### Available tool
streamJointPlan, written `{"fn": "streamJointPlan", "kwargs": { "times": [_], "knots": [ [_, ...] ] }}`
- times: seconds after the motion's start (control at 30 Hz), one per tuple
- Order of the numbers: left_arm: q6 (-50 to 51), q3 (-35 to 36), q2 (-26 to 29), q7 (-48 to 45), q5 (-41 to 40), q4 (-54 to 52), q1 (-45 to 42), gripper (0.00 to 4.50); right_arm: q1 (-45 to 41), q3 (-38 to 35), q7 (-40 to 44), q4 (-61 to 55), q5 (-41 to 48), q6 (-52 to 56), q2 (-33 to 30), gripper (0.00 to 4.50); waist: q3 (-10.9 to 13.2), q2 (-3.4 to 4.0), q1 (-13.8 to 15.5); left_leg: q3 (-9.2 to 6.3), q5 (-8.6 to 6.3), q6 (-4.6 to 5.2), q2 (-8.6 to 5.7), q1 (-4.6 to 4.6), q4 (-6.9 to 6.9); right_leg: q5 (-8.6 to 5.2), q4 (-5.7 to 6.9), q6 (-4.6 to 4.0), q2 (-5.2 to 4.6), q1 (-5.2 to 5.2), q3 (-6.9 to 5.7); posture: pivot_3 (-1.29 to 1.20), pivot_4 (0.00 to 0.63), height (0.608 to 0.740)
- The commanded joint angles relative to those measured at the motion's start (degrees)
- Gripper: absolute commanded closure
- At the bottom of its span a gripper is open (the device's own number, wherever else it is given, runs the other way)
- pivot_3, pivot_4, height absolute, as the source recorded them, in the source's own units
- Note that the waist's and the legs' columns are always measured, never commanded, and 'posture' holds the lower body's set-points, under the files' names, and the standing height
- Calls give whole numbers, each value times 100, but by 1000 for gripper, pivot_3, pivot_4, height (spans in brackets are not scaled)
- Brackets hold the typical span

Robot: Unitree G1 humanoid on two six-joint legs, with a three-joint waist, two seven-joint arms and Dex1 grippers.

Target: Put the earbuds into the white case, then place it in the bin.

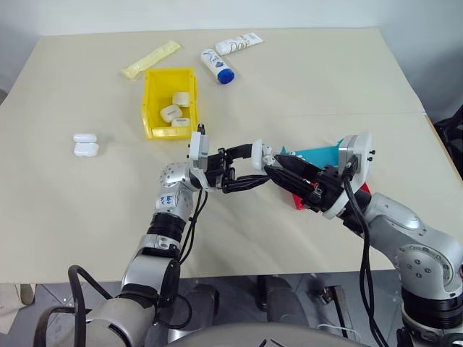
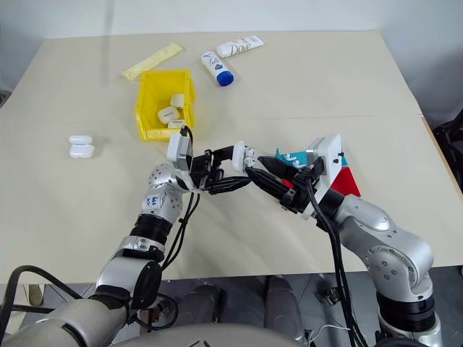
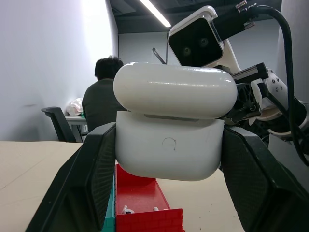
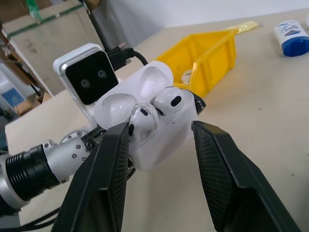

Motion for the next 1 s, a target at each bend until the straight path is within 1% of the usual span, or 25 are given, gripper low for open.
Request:
{"fn": "streamJointPlan", "kwargs": {
  "times": [0.03, 0.13, 0.23, 0.57, 0.77, 0.83, 0.93, 1.0],
  "knots": [
    [-119, 133, -30, -123, -255, -239, -261, 1674, 105, -315, -110, -25, -12, 155, -297, 2383, 0, 0, 3, 0, 0, 0, 0, 0, 0, 0, 0, 0, 0, 0, 0, 0, 150, 740],
    [-129, 163, -3, -107, -230, -145, -299, 1674, 208, -574, 17, -195, 152, 217, -605, 2383, 3, -5, 32, 0, 0, 2, -2, -1, 0, 0, -2, 0, -2, 1, 0, 0, 150, 740],
    [-161, 193, -5, -122, -217, -67, -339, 1674, 222, -668, 46, -227, 215, 245, -754, 2383, 2, -6, 49, 1, 0, 2, -1, -1, 2, 1, -4, 1, -2, 1, 0, 0, 150, 740],
    [-236, 245, -19, -67, -202, 75, -418, 1674, 269, -818, -28, -300, 222, 290, -923, 2383, 2, -6, 118, 3, 0, 2, -1, 0, 3, 1, -5, 1, -1, 1, 1, 0, 150, 740],
    [-283, 358, 148, 27, -194, 154, -435, 1674, 768, -1284, -60, -432, 152, 271, -1114, 2383, 4, -8, 143, 3, 0, 2, -1, -1, 4, 1, -5, 1, -1, 1, 0, 0, 150, 740],
    [-304, 429, 276, 32, -176, 203, -423, 1674, 1100, -1593, 20, -515, 176, 310, -1261, 2383, 3, -8, 150, 4, 0, 2, -2, 0, 4, 1, -4, 1, -1, 1, 1, 0, 150, 740],
    [-328, 487, 436, 11, -160, 293, -415, 1674, 1653, -2121, 214, -578, 196, 348, -1484, 1827, 4, -9, 150, 4, 0, 2, 0, 0, 3, 1, -5, 1, 1, 1, 0, 0, 150, 740],
    [-295, 523, 551, -45, -169, 332, -391, 1674, 2267, -2677, 524, -583, 9, 275, -1560, 1189, 4, -8, 151, 6, 0, 2, 0, 1, 3, 1, -6, 2, 1, 3, 1, 0, 150, 740]
  ]
}}
